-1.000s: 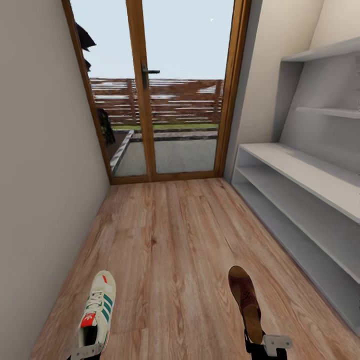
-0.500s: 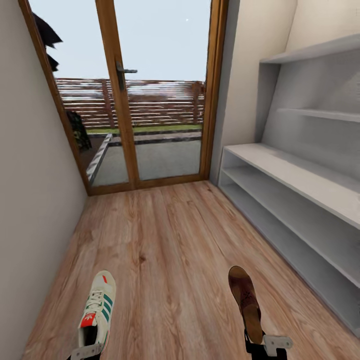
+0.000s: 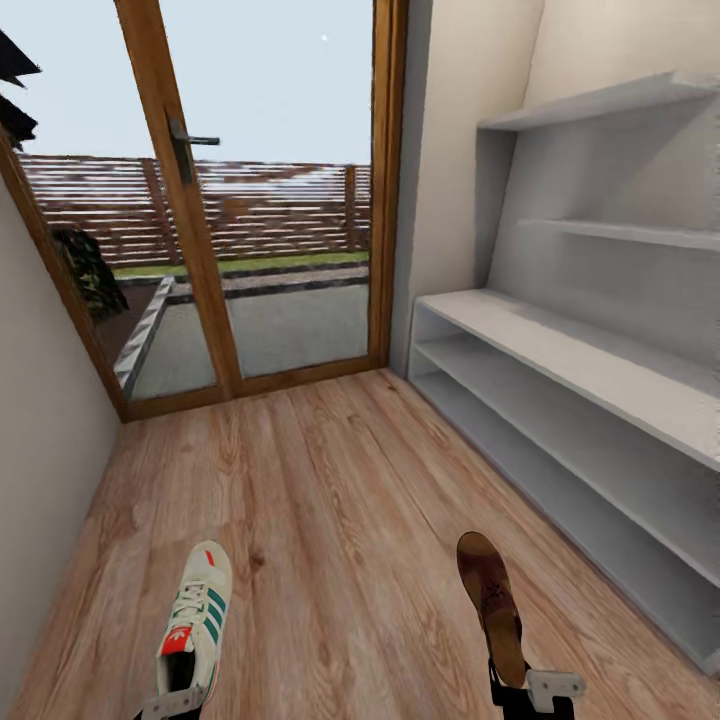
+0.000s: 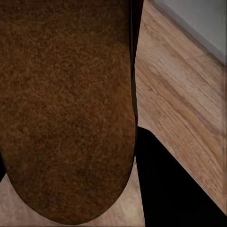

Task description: Pick up the two gym shoes and the two sandals from the corridor floor and place them onto the hallstand (shoe rack) in the corridor, making sure they are on the rack and not on the floor. Arrange them so the two gym shoes are next to each other and the two sandals are next to each other.

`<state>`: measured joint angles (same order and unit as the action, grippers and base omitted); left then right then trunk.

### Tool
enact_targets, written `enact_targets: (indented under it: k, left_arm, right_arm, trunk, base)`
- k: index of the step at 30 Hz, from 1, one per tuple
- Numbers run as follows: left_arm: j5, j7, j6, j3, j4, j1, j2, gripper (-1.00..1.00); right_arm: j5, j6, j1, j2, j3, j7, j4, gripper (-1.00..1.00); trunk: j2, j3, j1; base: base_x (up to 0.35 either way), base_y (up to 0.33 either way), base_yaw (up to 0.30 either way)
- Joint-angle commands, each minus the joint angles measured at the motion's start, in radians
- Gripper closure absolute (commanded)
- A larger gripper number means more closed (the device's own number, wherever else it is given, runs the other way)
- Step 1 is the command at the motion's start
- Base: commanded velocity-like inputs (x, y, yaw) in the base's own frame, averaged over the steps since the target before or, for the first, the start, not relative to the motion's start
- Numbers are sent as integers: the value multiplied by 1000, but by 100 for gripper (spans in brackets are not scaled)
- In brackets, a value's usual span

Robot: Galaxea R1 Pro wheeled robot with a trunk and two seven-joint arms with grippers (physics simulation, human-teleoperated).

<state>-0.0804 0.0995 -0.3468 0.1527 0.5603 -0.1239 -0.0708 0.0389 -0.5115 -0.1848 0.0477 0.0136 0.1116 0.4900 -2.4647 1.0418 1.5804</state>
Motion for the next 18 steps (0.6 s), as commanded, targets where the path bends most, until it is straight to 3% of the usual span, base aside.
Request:
enact_targets:
  k: [1,11,18]
  left_arm:
    - [-9,11,-1,4,0,0,0,100]
    - [-8,11,-1,4,0,0,0,100]
    - [-7,11,-1,4,0,0,0,100]
  right_arm:
    - [1,-2,-1,0,0,2,-1,100]
    - [1,-2,-1,0,0,2,-1,100]
    - [1,-2,-1,0,0,2,-1,100]
  trunk:
    - [0,0,0]
    - [0,-4,0]
    - [0,-7,0]
  base:
    - [336,13,-255]
    - [286,4,-255]
    - [80,0,-255]
